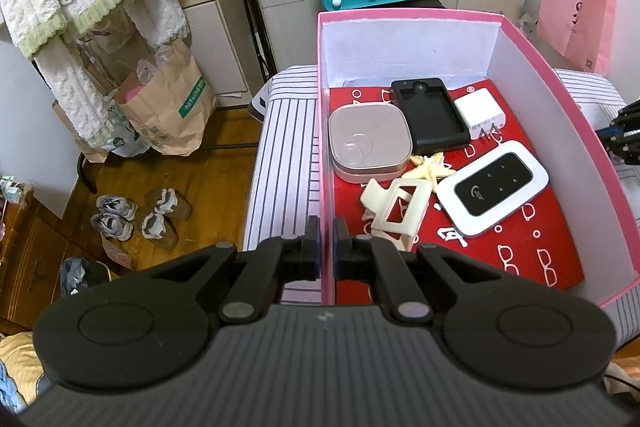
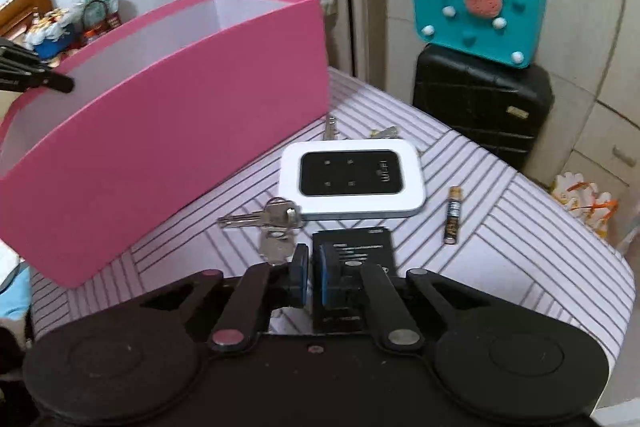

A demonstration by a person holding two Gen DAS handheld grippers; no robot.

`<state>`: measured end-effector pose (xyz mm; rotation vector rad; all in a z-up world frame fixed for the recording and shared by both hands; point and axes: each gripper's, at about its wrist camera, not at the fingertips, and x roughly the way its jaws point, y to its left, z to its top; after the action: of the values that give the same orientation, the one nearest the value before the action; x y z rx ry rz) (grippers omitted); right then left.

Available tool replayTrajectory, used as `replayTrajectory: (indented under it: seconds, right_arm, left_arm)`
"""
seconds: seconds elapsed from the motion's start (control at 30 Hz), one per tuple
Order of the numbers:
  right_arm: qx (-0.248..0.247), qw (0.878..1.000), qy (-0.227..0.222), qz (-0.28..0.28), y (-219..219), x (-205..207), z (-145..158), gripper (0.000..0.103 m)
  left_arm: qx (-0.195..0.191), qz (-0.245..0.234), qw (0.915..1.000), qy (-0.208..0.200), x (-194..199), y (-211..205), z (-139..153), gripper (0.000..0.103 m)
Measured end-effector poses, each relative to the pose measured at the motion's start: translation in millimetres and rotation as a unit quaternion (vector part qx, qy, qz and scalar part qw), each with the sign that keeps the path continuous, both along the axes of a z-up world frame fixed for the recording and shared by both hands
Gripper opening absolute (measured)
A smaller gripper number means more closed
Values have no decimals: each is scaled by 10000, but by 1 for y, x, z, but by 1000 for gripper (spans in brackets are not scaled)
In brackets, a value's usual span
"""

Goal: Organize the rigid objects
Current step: 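Move the right gripper to the black battery and grasp it, then carry the black battery into the box and open the right gripper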

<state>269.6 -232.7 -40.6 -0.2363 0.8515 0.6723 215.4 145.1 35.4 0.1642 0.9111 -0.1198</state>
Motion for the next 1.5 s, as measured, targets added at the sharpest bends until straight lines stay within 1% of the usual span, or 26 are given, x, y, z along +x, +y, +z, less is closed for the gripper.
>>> replayTrajectory:
  seconds: [0.03,0.07,0.13,0.17,0.23,0.27,0.4,0.43,0.5,0.57,0.63,0.77,1.0,1.07,1.23,1.33,1.5]
  right_arm:
    - [-90,9999,-59,-12,0,-1,1,22]
    - [-178,9997,-126,-79,0,-2,2,33]
    - [-328,9994,-118,-82,0,0,3,45]
    - [-434,9990,-66,-67,0,1,3,48]
    - [-721,9973,67,-92,3,6,2,52]
    - [-836,9962,202,-122,4,9,1,54]
    - [-840,9923,850,-313,5,30,3,55]
    - [-826,9917,930,-333,5,34,3,56]
    - [-917,9904,967,-359,10,36,3,55]
    - [-950,9893,992,-497,14,34,4,54]
    - [-1017,9884,966,-580,17,31,4,54]
    - [-710,9898,988,-738,13,30,9,54]
    - [-415,9891,1095,-889,10,23,16,54]
    - [-376,9902,1001,-896,11,19,24,54]
    - [0,9933,814,-816,14,4,58,54]
    - [204,9956,649,-640,22,-8,82,54]
    - [506,9974,442,-242,47,-25,115,54]
  left_arm:
    - [3,-3,10000,2,0,0,0,5]
    - [-11,-5,10000,13,0,1,-1,5]
    - [-39,-15,10000,27,0,2,-1,5]
    - [-34,-16,10000,26,-1,3,-1,5]
    - [-18,-32,10000,29,0,3,-1,5]
    - [-21,-45,10000,41,0,3,-1,5]
    - [-61,-85,9999,125,2,5,0,5]
    - [-85,-98,9998,152,3,6,0,5]
    - [-106,-104,9997,217,4,6,-1,5]
    - [-28,-125,9997,217,4,5,-2,5]
    - [-37,-144,9996,245,4,5,-2,5]
    - [-50,-164,9995,259,4,5,-2,5]
    - [-20,-235,9991,338,5,6,-1,3]
    - [-32,-271,9988,397,8,7,0,3]
    - [22,-417,9976,549,10,6,1,4]
    - [-50,-455,9969,639,13,9,3,4]
    - [-107,-526,9965,638,12,12,3,4]
